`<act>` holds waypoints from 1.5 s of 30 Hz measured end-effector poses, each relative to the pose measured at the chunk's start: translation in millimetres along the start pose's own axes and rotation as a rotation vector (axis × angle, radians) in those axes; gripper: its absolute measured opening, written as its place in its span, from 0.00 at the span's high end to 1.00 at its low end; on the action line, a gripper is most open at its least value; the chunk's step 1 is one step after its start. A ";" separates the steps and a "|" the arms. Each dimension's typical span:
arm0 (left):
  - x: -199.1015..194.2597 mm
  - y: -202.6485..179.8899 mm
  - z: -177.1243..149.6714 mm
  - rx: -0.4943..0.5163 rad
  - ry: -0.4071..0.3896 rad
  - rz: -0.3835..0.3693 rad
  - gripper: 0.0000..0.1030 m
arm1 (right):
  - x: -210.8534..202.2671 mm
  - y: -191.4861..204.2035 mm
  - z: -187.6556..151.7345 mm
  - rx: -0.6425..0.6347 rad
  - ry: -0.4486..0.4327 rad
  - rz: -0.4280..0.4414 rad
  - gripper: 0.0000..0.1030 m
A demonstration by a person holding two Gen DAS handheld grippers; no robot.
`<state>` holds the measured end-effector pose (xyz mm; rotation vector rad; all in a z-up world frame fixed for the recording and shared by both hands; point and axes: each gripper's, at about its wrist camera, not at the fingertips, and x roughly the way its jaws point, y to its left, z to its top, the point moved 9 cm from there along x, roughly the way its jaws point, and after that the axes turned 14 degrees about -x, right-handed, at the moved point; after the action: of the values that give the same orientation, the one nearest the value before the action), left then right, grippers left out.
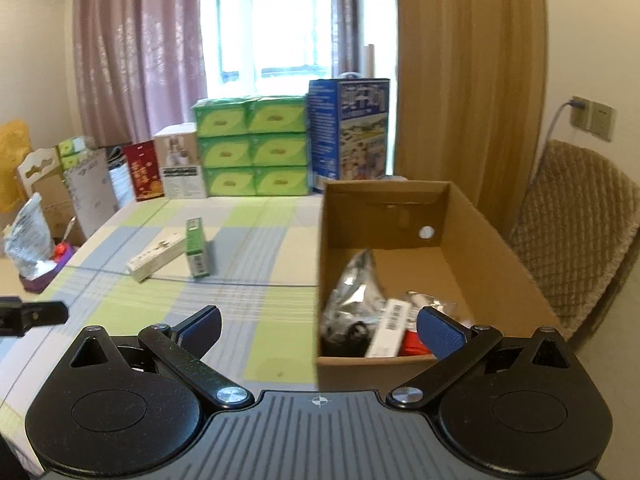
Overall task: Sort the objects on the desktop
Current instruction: 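Move both tools back toward the white ointment box and green medicine box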
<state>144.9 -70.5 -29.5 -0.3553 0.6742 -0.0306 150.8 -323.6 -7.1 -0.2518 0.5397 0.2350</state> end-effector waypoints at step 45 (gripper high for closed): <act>207.9 100.0 91.1 0.132 0.033 0.099 0.02 | 255.0 115.5 51.2 -0.164 0.035 0.227 0.14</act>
<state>355.2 22.4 -122.7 -0.1948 0.7181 0.0134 354.5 -160.4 -120.4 -0.3544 0.5850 0.4975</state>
